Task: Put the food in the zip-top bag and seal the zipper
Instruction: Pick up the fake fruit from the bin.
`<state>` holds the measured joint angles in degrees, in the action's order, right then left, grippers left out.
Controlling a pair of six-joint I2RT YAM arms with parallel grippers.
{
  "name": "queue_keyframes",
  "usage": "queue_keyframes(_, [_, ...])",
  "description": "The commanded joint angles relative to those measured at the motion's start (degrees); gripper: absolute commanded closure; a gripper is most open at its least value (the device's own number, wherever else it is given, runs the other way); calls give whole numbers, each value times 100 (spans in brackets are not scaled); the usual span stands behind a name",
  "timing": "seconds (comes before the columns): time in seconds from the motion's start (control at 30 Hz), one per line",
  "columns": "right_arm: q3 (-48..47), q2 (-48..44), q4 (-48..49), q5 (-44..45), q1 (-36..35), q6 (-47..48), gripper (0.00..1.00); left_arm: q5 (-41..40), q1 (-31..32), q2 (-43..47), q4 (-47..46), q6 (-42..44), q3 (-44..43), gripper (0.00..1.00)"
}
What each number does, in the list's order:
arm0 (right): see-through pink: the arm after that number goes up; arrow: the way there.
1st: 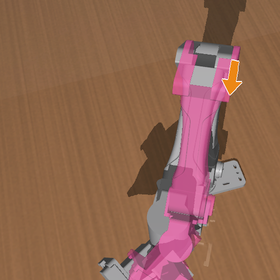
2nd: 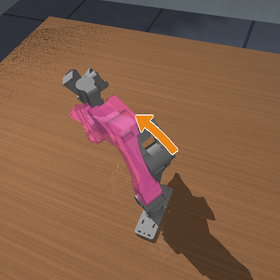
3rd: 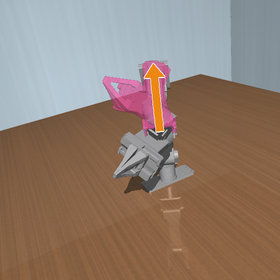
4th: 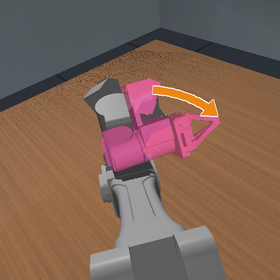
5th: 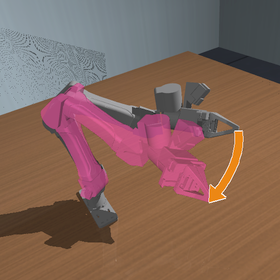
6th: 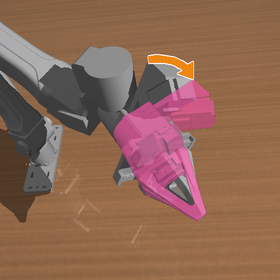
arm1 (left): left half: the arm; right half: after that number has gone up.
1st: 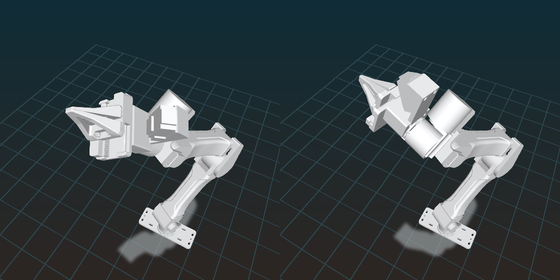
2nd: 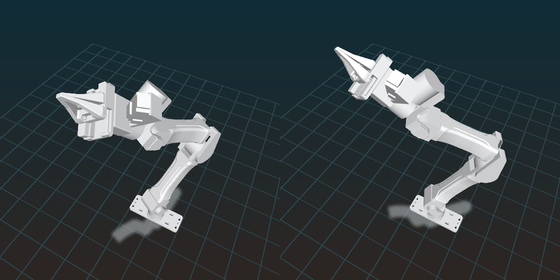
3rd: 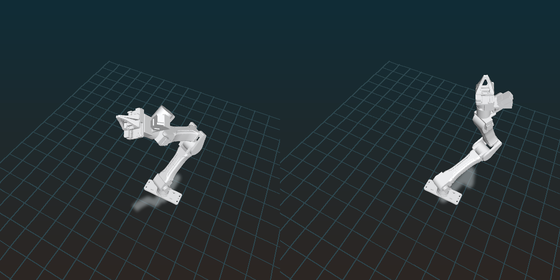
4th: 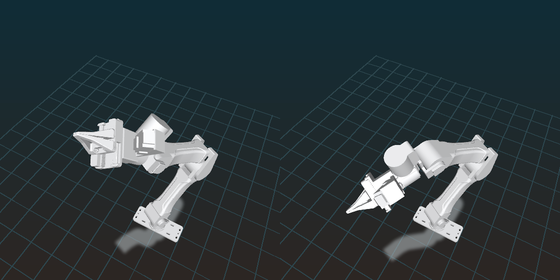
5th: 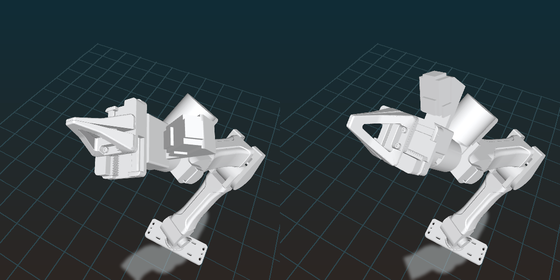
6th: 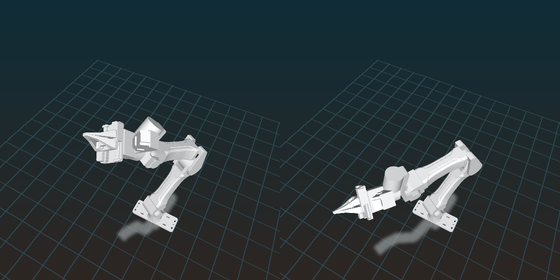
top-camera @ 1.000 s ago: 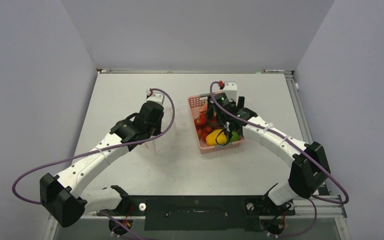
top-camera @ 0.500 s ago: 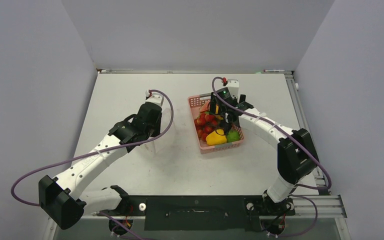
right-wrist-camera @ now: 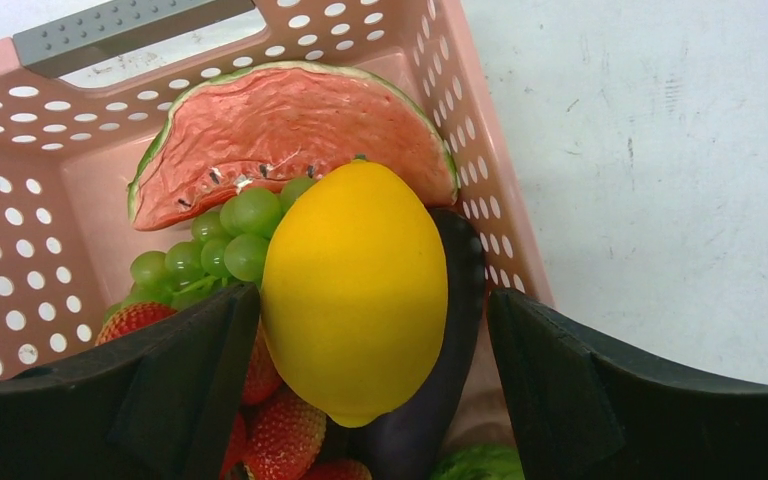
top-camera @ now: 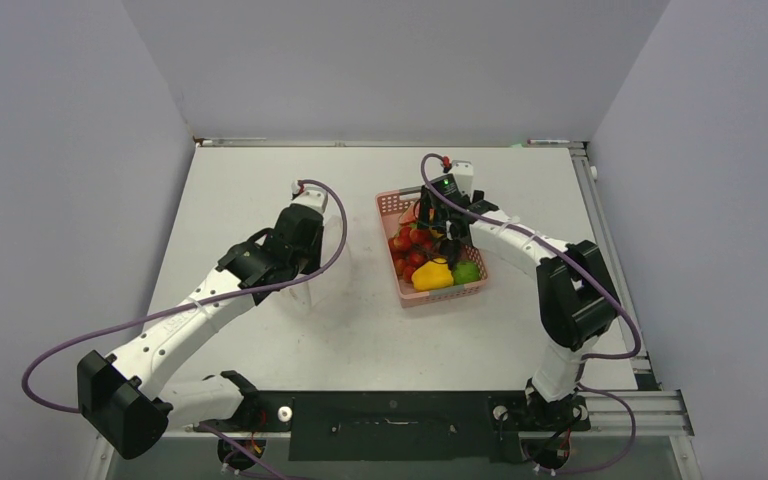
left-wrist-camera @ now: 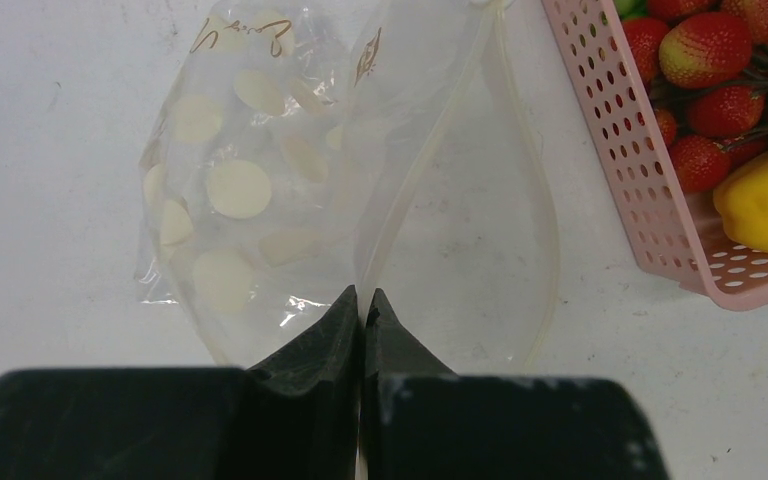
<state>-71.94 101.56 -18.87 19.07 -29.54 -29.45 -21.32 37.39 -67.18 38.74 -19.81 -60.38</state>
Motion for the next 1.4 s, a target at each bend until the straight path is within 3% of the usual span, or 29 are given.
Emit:
queue_keyframes(0.0, [-254, 6, 290, -109, 62, -95, 18, 76, -30, 117, -240, 65, -22, 100])
queue_keyframes(0.1, [-248, 22, 297, -162, 83, -109, 28, 76, -30, 121, -240, 65, -18, 100])
queue_keyframes(0.3, [-204, -117, 297, -210, 89, -118, 58, 76, -30, 160, -242, 65, -14, 100])
queue_keyframes(0.43, [-178, -321, 233, -210, 81, -129, 66, 53, -30, 196, -246, 65, 6, 100])
queue_keyframes(0.63, [-83, -727, 247, -190, -17, -132, 72, 17, -38, 247, -267, 74, 22, 100])
queue_keyframes(0.93, [-143, -1295, 143, -106, -393, -44, 72, -32, -47, 255, -271, 74, 39, 100])
queue_keyframes(1.37, [299, -2090, 533, -1200, -1071, 144, 71, -27, -82, 236, -295, 65, 52, 100])
